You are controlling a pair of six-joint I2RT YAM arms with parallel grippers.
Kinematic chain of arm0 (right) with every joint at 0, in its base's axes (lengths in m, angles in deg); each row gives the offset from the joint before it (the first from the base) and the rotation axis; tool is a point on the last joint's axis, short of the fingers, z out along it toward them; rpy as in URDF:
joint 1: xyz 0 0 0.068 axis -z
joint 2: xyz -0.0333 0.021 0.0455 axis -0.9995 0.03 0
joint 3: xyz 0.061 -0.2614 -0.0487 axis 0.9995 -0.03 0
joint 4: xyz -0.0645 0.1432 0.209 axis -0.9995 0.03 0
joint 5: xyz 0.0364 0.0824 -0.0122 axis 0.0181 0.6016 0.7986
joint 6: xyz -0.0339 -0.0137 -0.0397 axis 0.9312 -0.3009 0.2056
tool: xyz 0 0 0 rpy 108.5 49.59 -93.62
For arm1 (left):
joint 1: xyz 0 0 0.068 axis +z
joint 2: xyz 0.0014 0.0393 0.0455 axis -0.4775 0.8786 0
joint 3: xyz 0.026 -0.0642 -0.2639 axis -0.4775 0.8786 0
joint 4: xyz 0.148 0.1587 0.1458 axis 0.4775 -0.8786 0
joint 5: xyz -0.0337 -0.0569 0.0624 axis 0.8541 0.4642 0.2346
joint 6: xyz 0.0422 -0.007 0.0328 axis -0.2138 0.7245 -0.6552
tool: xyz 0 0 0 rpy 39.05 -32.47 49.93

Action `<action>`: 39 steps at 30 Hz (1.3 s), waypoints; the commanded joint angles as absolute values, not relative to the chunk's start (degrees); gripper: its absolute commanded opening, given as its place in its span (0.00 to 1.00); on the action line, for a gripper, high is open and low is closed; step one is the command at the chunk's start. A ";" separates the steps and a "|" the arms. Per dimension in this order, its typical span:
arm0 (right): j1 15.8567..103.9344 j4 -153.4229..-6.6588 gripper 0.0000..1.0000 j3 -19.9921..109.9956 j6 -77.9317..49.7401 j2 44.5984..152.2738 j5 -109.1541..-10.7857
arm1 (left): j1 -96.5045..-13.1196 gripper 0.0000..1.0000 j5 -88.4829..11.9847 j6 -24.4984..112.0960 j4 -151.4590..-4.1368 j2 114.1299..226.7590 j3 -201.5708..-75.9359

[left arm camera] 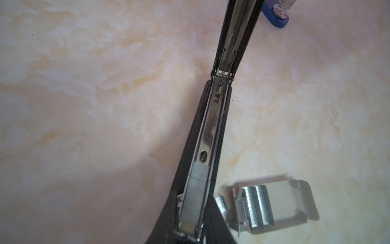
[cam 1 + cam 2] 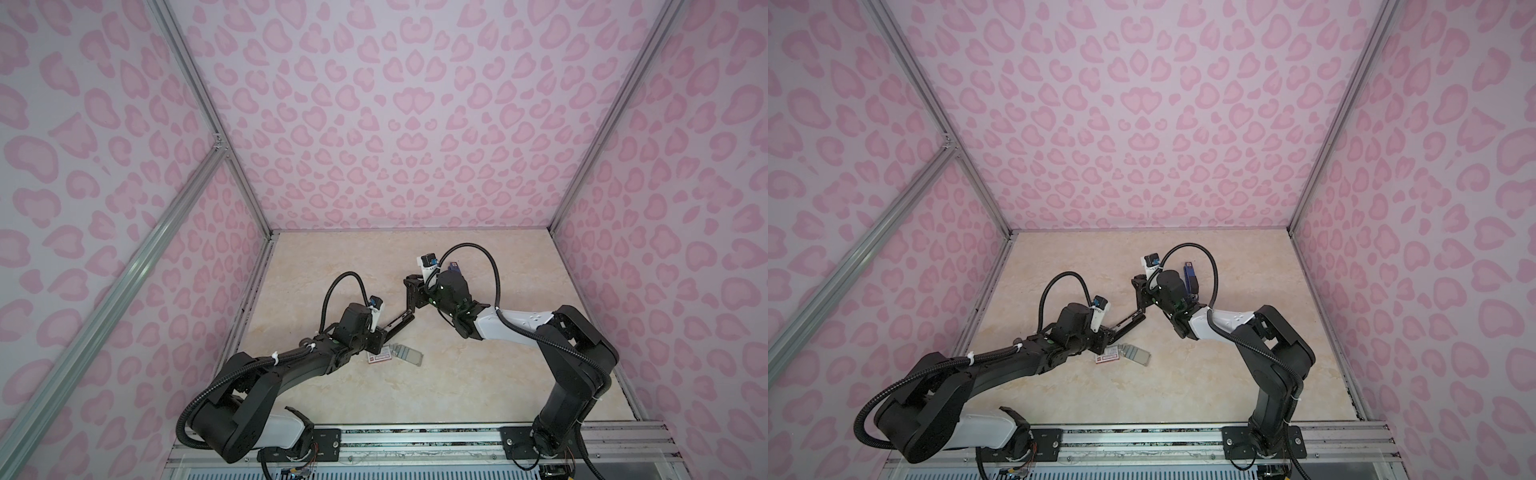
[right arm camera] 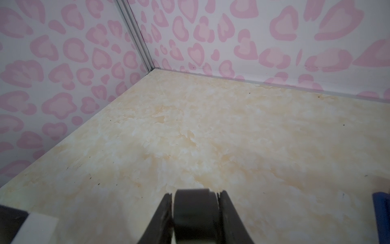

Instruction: Load the staples into the stapler

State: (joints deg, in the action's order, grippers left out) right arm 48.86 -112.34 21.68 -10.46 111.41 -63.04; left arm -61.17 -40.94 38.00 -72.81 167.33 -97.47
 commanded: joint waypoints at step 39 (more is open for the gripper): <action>39.60 -102.84 0.29 20.16 -4.75 108.50 -66.91 | -61.13 0.10 -43.62 40.40 -65.93 164.68 -99.98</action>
